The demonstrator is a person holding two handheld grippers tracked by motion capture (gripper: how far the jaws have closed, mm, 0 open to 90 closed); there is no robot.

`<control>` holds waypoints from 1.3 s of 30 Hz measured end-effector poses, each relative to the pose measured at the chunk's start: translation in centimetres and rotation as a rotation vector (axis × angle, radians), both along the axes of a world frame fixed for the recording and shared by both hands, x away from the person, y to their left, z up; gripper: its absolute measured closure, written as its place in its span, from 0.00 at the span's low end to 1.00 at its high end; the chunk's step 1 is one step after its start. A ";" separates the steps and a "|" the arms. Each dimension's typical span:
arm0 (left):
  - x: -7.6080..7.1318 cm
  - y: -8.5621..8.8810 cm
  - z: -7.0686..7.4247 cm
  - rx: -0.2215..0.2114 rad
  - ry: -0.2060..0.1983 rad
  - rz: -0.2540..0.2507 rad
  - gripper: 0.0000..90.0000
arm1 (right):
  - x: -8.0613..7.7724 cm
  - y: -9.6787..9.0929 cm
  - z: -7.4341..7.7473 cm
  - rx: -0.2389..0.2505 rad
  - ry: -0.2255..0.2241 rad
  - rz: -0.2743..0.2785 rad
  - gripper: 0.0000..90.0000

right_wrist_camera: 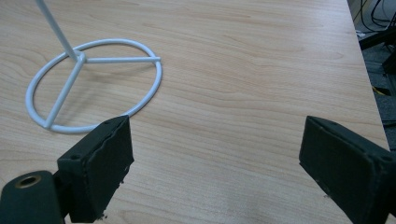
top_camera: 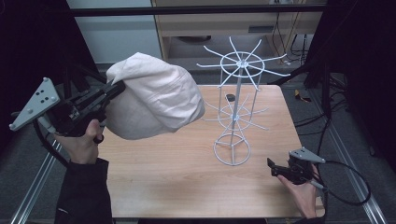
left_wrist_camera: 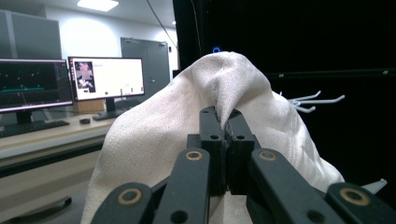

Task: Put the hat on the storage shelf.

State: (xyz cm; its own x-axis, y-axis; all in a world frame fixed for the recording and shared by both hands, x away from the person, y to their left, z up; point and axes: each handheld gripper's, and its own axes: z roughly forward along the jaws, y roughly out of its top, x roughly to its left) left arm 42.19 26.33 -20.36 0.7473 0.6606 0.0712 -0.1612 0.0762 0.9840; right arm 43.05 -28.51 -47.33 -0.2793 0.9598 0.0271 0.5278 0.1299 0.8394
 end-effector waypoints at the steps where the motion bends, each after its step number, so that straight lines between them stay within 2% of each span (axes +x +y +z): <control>1: 0.0 0.0 0.1 -0.009 -0.003 -0.007 0.98 | 0.0 0.0 0.0 0.000 0.000 0.000 0.11; 4: 0.3 -0.2 0.5 -0.051 -0.012 -0.026 0.98 | 0.0 0.0 0.0 -0.005 -0.004 0.002 0.11; 14: 0.8 -0.2 0.7 -0.122 -0.023 -0.069 0.98 | 0.1 -0.1 0.0 -0.005 -0.005 0.002 0.11; 15: 1.0 -0.2 0.7 -0.141 -0.024 -0.080 0.98 | 0.0 0.0 0.0 0.001 0.000 0.002 0.11; 18: 1.3 -0.3 1.0 -0.153 -0.027 -0.089 0.98 | 0.1 -0.1 0.0 0.000 -0.002 0.002 0.11; 31: 2.3 -2.5 2.9 -0.143 -0.051 -0.096 0.98 | 0.1 -0.1 0.0 -0.001 0.000 0.001 0.11; 39: 2.9 -3.6 3.1 -0.142 -0.057 -0.090 0.98 | 0.0 -0.1 0.0 0.003 0.000 0.005 0.11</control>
